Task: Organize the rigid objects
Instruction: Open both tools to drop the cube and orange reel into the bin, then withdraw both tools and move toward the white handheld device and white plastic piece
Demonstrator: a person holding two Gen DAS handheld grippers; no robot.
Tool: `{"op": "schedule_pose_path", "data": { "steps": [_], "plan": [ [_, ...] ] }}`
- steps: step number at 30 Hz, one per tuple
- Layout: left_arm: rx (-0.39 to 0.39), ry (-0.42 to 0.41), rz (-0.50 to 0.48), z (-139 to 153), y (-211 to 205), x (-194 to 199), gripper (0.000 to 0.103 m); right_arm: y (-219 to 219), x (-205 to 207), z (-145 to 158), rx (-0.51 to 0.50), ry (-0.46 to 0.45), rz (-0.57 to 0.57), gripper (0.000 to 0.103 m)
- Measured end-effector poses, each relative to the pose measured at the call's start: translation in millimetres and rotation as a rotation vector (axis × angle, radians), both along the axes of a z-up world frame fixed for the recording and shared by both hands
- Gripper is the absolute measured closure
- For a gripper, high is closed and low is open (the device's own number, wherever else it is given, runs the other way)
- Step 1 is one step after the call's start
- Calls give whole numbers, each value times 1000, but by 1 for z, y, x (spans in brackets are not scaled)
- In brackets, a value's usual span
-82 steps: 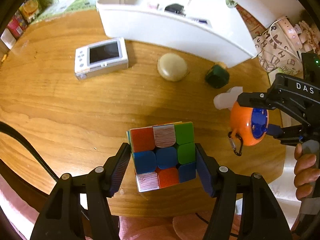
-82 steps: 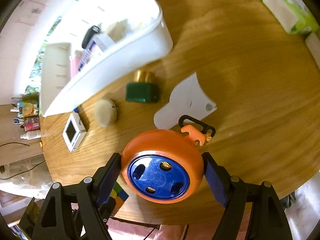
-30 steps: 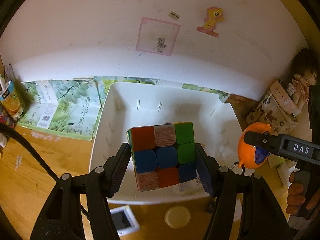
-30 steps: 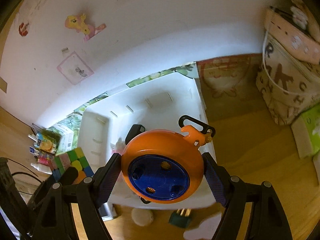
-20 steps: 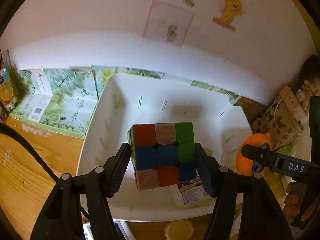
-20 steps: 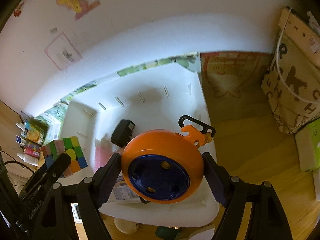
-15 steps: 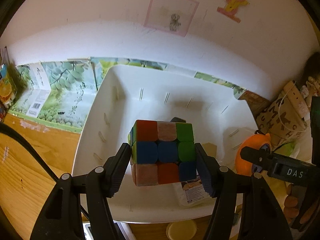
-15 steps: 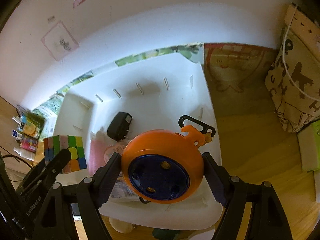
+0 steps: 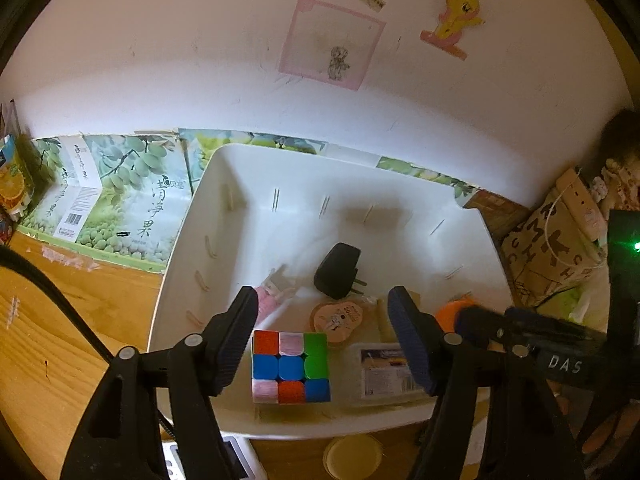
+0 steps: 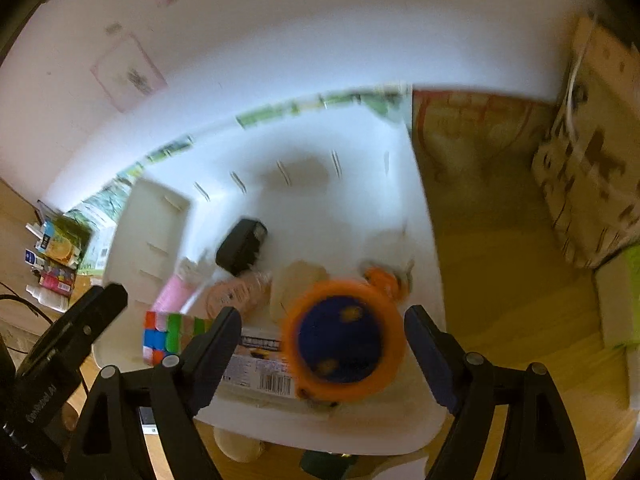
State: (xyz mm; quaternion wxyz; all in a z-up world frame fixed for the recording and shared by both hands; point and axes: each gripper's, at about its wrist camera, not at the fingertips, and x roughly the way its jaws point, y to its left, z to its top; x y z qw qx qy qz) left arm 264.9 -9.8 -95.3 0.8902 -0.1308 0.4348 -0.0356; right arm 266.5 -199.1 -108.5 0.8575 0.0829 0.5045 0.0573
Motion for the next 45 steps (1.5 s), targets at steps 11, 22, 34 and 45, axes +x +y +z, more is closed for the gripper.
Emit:
{"op": "schedule_pose_path", "data": {
  "steps": [11, 22, 34, 45],
  "plan": [
    [43, -120, 31, 55, -5, -47, 25, -6, -38, 53, 11, -156, 24, 19],
    [115, -235, 97, 96, -11, -123, 25, -18, -93, 79, 63, -224, 42, 19],
    [109, -225, 215, 94, -26, -188, 25, -36, -144, 66, 59, -187, 116, 19],
    [119, -148, 282, 78, -40, -222, 25, -55, -162, 34, 118, -60, 134, 19]
  ]
}}
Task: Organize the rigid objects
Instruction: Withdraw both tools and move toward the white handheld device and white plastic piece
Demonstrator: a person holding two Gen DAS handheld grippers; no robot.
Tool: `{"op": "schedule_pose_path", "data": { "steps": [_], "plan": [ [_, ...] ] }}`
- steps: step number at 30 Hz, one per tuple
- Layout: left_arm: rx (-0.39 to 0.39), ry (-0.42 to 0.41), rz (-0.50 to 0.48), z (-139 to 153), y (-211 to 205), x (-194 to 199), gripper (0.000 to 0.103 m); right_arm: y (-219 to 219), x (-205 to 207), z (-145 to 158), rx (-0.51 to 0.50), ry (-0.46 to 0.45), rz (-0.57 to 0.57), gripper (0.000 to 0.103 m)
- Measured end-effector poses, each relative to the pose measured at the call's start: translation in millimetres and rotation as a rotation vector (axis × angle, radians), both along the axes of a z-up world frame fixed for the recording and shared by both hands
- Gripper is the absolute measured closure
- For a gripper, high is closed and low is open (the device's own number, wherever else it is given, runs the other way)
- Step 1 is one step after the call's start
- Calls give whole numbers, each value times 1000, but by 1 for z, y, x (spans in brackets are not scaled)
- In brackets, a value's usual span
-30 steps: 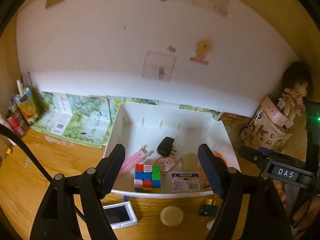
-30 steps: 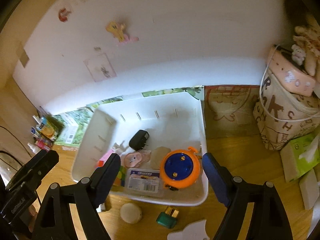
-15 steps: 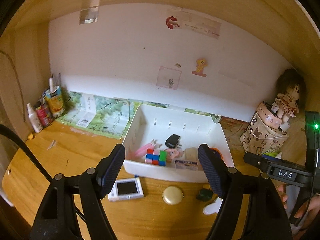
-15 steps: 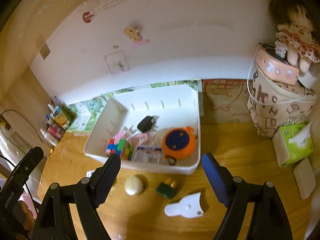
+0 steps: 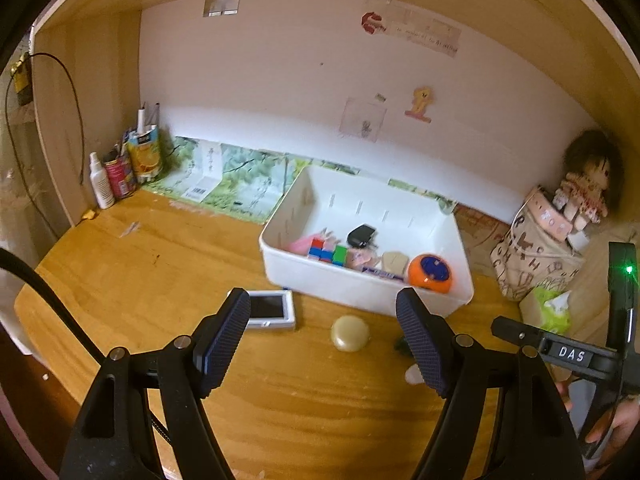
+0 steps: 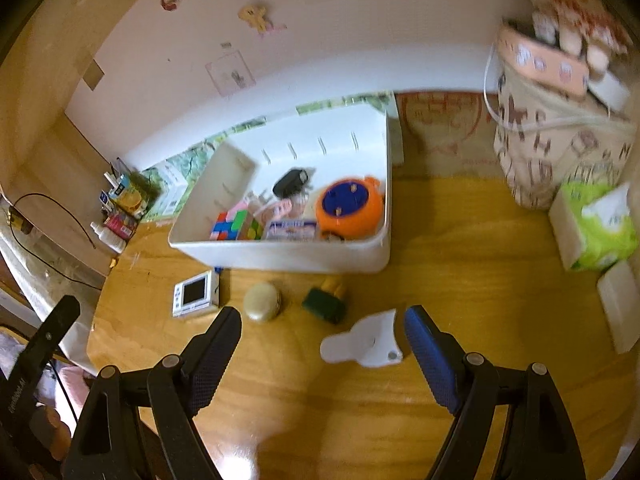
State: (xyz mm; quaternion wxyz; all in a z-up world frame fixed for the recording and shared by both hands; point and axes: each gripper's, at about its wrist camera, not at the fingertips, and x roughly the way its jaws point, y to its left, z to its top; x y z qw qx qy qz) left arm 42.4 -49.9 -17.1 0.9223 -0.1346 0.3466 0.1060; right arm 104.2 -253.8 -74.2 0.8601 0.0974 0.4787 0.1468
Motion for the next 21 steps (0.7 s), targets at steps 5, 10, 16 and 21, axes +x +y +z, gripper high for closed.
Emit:
{"op": "schedule_pose_path", "data": {
  "steps": [5, 10, 16, 21],
  "plan": [
    [46, 38, 8, -8, 0, -8, 25, -6, 0, -20, 27, 87, -17, 19],
    [85, 85, -17, -17, 10, -5, 25, -11, 3, -43, 63, 192, -60, 19],
    [123, 173, -98, -29, 22, 13, 25, -16, 6, -66, 108, 295, -144, 19],
    [159, 261, -218, -43, 28, 32, 25, -20, 9, -82, 151, 358, -265, 19]
  ]
}}
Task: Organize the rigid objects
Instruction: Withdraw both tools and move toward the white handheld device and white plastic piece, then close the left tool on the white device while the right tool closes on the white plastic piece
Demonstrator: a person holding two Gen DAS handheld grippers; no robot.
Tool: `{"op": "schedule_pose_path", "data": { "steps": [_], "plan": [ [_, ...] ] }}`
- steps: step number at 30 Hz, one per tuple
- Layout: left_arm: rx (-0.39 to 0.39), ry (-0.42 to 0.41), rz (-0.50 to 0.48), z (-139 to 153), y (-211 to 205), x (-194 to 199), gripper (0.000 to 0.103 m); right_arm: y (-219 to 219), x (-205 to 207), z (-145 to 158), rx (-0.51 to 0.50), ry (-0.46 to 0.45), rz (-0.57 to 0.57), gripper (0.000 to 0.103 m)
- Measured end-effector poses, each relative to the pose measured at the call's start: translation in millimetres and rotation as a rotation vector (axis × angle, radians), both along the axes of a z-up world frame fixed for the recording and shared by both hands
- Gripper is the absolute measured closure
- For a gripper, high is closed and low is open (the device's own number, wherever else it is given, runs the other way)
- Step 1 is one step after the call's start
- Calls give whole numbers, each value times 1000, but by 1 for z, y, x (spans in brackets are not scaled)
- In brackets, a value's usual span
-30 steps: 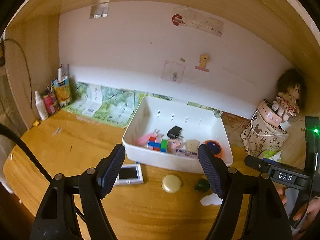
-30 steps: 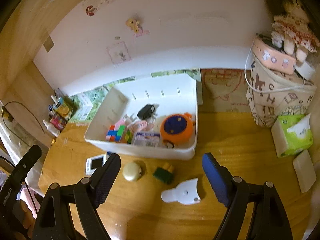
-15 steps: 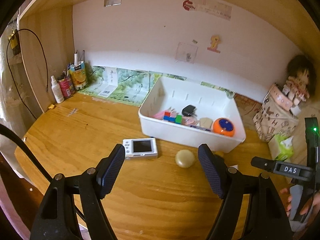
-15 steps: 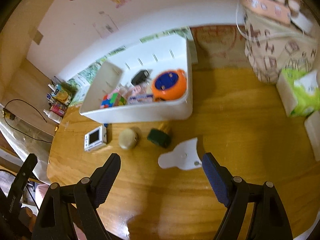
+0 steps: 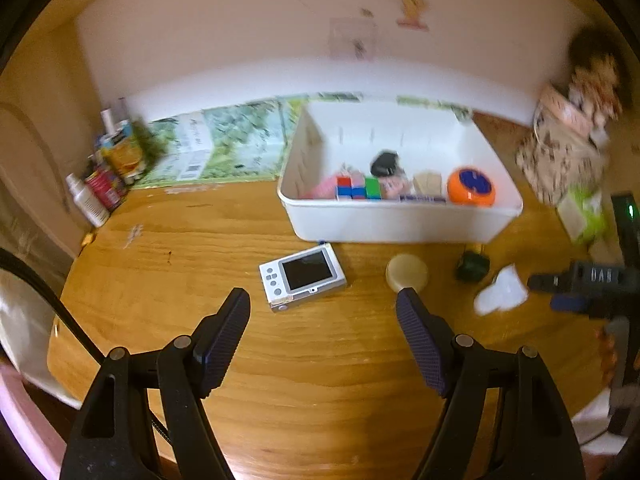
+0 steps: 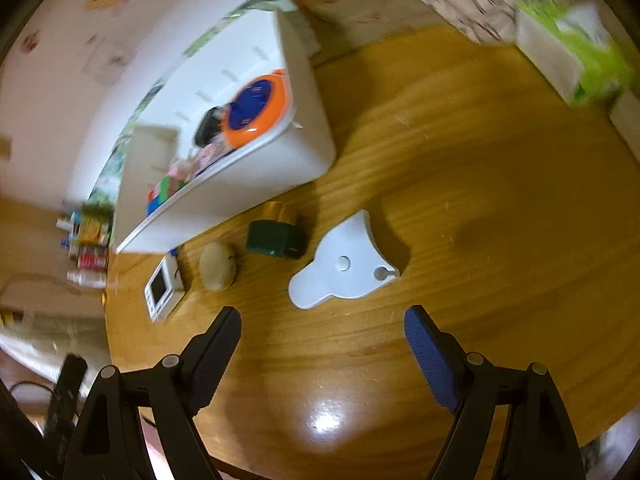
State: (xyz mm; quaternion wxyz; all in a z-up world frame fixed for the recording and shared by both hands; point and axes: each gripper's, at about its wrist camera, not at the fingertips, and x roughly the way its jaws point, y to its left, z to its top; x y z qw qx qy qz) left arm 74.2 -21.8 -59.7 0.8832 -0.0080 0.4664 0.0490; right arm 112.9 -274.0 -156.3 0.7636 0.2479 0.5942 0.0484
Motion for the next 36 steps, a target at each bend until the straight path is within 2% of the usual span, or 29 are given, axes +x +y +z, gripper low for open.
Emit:
{"op": "schedule_pose_path", "data": {
  "steps": [7, 13, 20, 28, 36],
  "plan": [
    [84, 142, -203, -26, 8, 30, 25, 2, 1, -14, -20, 37, -156, 19],
    [93, 224, -357, -48, 14, 51, 22, 10, 0, -19, -107, 30, -240, 19],
    [100, 303, -492, -72, 19, 80, 22, 26, -4, -26, -198, 32, -306, 19],
    [110, 359, -578, -100, 22, 106, 22, 40, -6, -33, -264, 20, -370, 19],
    [112, 385, -627, -115, 24, 120, 22, 57, -2, -38, -313, 13, -420, 24]
  ]
}}
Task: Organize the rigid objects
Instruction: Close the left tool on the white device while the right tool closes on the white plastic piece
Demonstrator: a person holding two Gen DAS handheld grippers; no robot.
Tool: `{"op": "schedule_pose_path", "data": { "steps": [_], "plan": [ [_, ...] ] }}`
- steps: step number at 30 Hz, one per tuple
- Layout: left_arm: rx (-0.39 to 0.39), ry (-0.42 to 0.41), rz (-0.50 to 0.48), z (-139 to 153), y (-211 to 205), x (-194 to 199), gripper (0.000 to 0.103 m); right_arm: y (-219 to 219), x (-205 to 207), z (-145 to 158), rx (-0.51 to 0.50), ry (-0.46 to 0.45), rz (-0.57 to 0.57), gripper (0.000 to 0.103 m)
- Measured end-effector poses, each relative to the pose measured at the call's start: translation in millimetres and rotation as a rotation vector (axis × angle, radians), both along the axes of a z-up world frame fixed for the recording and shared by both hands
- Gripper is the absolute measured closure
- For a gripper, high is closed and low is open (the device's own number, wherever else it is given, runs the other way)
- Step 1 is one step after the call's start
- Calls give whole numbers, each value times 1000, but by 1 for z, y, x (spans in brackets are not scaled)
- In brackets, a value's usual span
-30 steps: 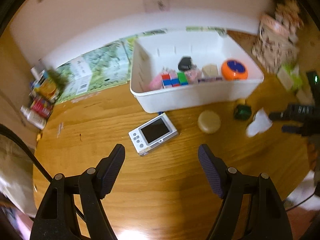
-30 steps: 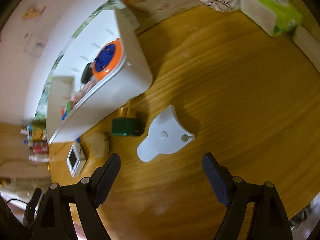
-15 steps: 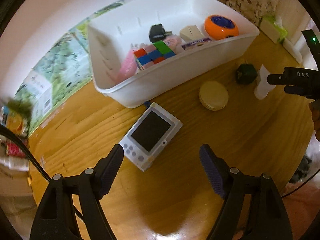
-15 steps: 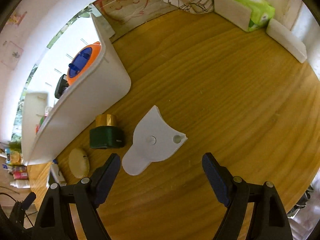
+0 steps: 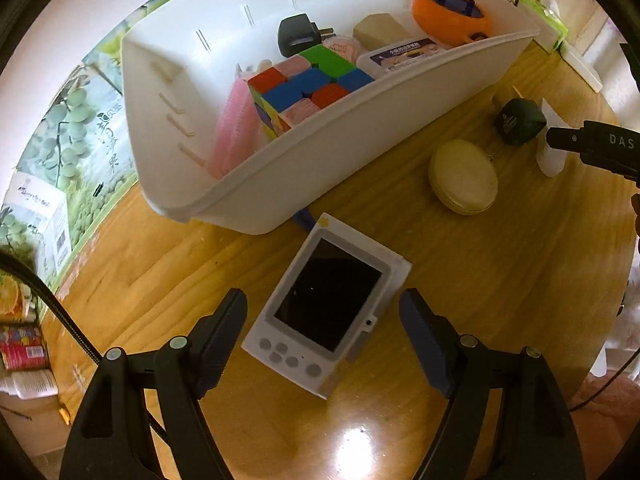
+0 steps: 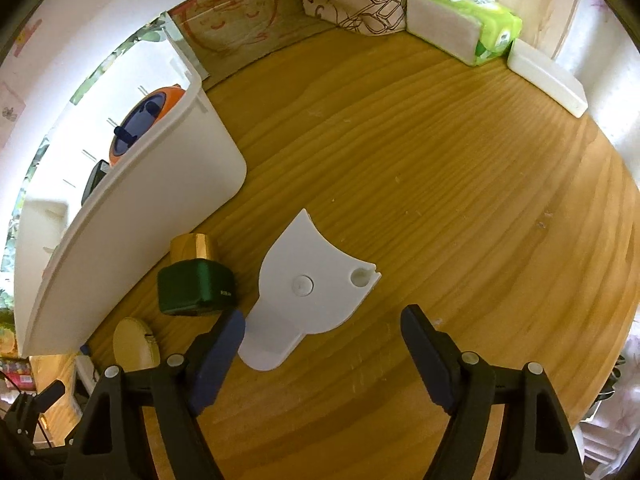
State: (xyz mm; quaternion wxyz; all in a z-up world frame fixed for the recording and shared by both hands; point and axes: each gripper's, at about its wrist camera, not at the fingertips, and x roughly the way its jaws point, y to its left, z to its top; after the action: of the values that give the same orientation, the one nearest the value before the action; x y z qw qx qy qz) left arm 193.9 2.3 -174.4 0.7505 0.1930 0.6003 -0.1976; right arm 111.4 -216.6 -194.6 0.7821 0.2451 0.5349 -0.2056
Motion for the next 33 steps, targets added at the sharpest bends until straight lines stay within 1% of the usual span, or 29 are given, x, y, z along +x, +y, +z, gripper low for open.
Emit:
{"op": "schedule_pose_path", "data": {
  "steps": [3, 9, 16, 19, 23, 25, 33],
  "plan": [
    [-15, 11, -2, -2, 0, 4, 22, -2, 8, -2, -1, -6, -25, 24],
    [-20, 29, -7, -9, -3, 9, 22, 2, 17, -6, -14, 7, -29, 25],
    [-61, 62, -3, -15, -6, 17, 22, 7, 27, -8, -76, 1, -35, 32],
    [-74, 76, 0, -18, -5, 19, 23, 8, 31, -7, -99, -10, -39, 36],
    [-74, 77, 8, -24, -1, 25, 29, 4, 33, -4, -109, -23, -38, 43],
    [-90, 77, 21, -26, 3, 28, 31, 1, 31, -5, -108, -29, -36, 44],
    [-110, 68, 53, -24, 13, 34, 36, 0, 28, -1, -100, -27, -38, 45]
  ]
}}
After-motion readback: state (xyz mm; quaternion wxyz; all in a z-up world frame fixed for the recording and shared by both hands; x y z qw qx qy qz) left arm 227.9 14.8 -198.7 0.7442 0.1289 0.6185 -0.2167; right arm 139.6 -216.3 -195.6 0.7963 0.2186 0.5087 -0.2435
